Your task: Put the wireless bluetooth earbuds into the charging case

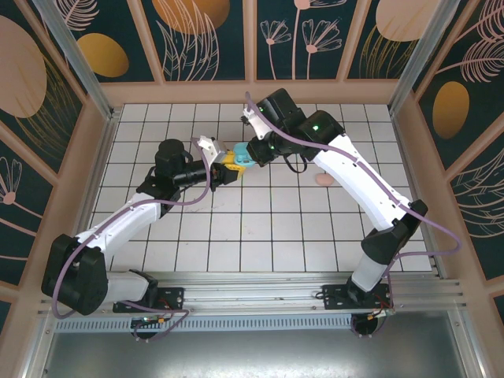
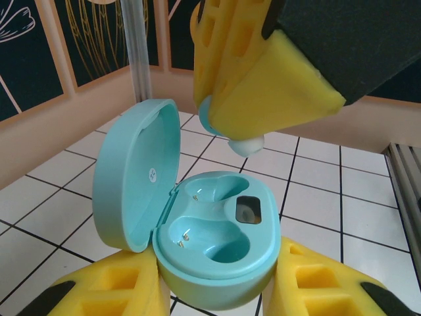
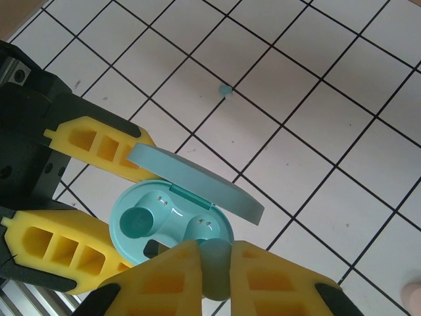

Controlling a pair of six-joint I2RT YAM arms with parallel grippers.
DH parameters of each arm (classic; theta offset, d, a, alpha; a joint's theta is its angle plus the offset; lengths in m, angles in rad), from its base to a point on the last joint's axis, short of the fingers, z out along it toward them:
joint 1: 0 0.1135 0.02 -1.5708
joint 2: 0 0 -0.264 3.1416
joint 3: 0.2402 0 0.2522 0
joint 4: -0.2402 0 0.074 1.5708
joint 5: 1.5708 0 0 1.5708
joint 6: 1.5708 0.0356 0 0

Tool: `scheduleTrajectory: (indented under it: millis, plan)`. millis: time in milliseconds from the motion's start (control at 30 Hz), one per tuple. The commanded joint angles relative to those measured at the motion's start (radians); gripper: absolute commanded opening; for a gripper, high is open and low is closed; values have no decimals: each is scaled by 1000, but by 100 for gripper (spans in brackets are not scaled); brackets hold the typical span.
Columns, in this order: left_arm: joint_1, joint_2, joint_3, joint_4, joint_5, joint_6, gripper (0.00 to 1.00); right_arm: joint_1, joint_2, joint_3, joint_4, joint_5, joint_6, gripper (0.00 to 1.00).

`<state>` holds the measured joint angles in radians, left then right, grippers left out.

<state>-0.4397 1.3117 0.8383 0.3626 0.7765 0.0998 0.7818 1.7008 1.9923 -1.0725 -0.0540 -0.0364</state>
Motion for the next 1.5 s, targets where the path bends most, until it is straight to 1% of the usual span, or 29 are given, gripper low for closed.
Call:
scheduleTrajectory:
  millis: [0, 367, 867, 1000, 1100, 1200, 1333, 1467]
  plan:
    - [-3, -17, 6, 49, 15, -20, 20, 14, 3, -19, 5, -18, -20, 13]
    - [-4, -46, -19, 64, 12, -37, 20, 35, 26, -26, 0, 9, -16, 13]
    - [-4, -54, -34, 89, 14, -54, 20, 42, 68, 28, -29, 110, -29, 12]
    - [-3, -58, -37, 94, 8, -60, 20, 43, 68, 21, -37, 79, -40, 13]
    - [-3, -58, -35, 93, 2, -60, 20, 52, 52, 5, -37, 74, -52, 16]
    - [-4, -55, -33, 93, -2, -60, 20, 56, 36, -7, -32, 18, -64, 20]
    - [-4, -52, -31, 95, -4, -60, 20, 59, 40, -3, -36, -26, -63, 24]
    - [-3, -49, -25, 93, -4, -60, 20, 60, 51, -1, -47, -44, -40, 28]
